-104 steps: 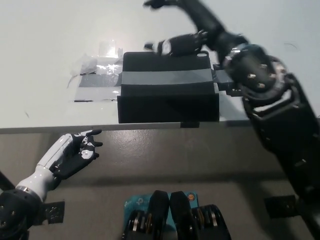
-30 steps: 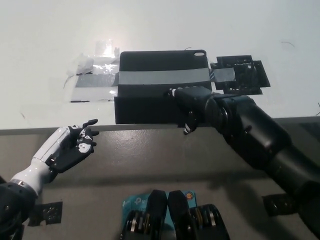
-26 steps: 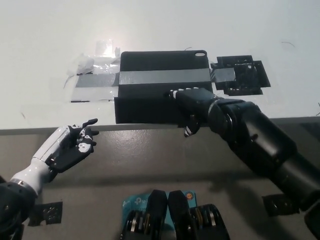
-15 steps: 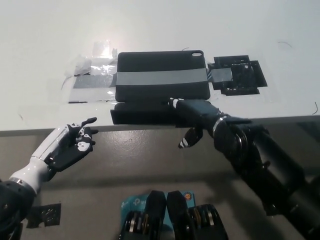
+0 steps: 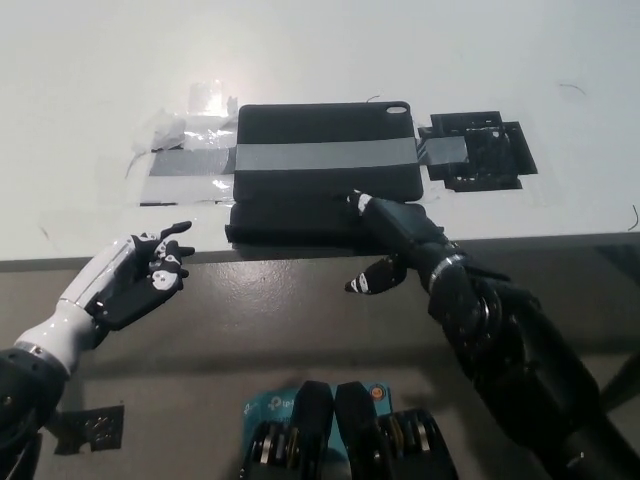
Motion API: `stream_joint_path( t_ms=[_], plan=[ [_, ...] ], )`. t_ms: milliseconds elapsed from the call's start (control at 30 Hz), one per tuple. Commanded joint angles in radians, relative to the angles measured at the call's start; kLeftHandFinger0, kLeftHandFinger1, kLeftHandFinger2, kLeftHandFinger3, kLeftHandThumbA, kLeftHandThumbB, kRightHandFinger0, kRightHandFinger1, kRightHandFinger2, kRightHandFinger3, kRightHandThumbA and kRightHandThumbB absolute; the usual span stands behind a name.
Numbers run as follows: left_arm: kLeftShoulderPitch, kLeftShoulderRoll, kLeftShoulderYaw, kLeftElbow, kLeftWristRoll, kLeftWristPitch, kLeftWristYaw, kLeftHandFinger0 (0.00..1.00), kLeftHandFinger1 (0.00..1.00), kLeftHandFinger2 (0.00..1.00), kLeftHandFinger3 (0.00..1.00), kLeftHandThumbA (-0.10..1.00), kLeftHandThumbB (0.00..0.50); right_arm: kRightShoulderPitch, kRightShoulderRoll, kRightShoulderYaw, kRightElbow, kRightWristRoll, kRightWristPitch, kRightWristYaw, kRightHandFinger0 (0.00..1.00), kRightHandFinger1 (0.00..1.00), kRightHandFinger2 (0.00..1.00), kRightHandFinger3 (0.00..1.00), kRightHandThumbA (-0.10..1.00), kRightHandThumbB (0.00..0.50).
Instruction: The robot uses its right hand to pull the cover of a folded tablet cover kept in the middle of the desk
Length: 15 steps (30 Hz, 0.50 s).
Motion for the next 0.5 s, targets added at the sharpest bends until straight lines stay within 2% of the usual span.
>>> stream_joint_path(
  t_ms=[0, 100, 167, 200, 233, 300, 333, 367, 400, 433, 467],
  plan=[
    [-0.028, 0.043, 0.018, -0.009, 0.001, 0.013, -0.013, 0.75, 0.83, 0.93, 1.0, 1.0, 0.069, 0.061, 0.011, -0.016, -0.091, 0.068, -0.011, 0.016, 0.65, 0.61, 0.68, 0.93, 1.0, 0.279],
    [-0.032, 0.042, 0.018, -0.004, -0.003, 0.013, -0.017, 0.76, 0.83, 0.94, 1.0, 1.0, 0.07, 0.095, 0.005, -0.032, -0.151, 0.083, 0.012, 0.028, 0.73, 0.69, 0.74, 0.92, 1.0, 0.274],
    [-0.031, 0.043, 0.016, 0.0, -0.002, 0.013, -0.017, 0.76, 0.83, 0.94, 1.0, 1.0, 0.079, 0.142, 0.008, -0.057, -0.215, 0.111, 0.038, 0.033, 0.86, 0.8, 0.8, 0.89, 1.0, 0.292],
    [-0.031, 0.042, 0.019, 0.003, -0.004, 0.013, -0.015, 0.76, 0.84, 0.94, 1.0, 1.0, 0.089, 0.159, 0.009, -0.068, -0.239, 0.13, 0.034, 0.035, 0.86, 0.78, 0.77, 0.82, 1.0, 0.276],
    [-0.031, 0.042, 0.02, 0.003, -0.006, 0.013, -0.016, 0.76, 0.83, 0.94, 1.0, 1.0, 0.089, 0.177, 0.006, -0.072, -0.26, 0.14, 0.019, 0.034, 0.84, 0.76, 0.76, 0.81, 1.0, 0.252],
    [-0.03, 0.042, 0.019, 0.005, -0.003, 0.013, -0.019, 0.75, 0.83, 0.94, 1.0, 1.0, 0.087, 0.213, 0.002, -0.076, -0.312, 0.146, 0.031, 0.041, 0.87, 0.76, 0.76, 0.85, 1.0, 0.271],
    [-0.03, 0.043, 0.019, 0.006, -0.002, 0.013, -0.019, 0.74, 0.83, 0.94, 1.0, 1.0, 0.094, 0.226, 0.001, -0.078, -0.329, 0.147, 0.033, 0.042, 0.84, 0.72, 0.73, 0.82, 1.0, 0.275],
    [-0.033, 0.045, 0.02, 0.008, -0.001, 0.013, -0.019, 0.74, 0.83, 0.94, 1.0, 1.0, 0.095, 0.232, 0.002, -0.08, -0.339, 0.149, 0.036, 0.042, 0.81, 0.7, 0.72, 0.82, 1.0, 0.274],
    [-0.036, 0.047, 0.023, 0.012, -0.002, 0.013, -0.023, 0.74, 0.83, 0.94, 1.0, 1.0, 0.101, 0.252, -0.002, -0.082, -0.367, 0.156, 0.032, 0.044, 0.64, 0.58, 0.66, 0.89, 1.0, 0.274],
    [-0.035, 0.046, 0.024, 0.01, -0.003, 0.013, -0.023, 0.74, 0.83, 0.94, 1.0, 1.0, 0.093, 0.273, -0.003, -0.085, -0.391, 0.166, 0.035, 0.045, 0.75, 0.69, 0.7, 0.93, 1.0, 0.273],
    [-0.035, 0.044, 0.026, 0.01, -0.005, 0.013, -0.022, 0.74, 0.83, 0.94, 1.0, 1.0, 0.092, 0.279, -0.003, -0.088, -0.393, 0.175, 0.032, 0.045, 0.79, 0.7, 0.69, 0.95, 1.0, 0.274]
  ],
)
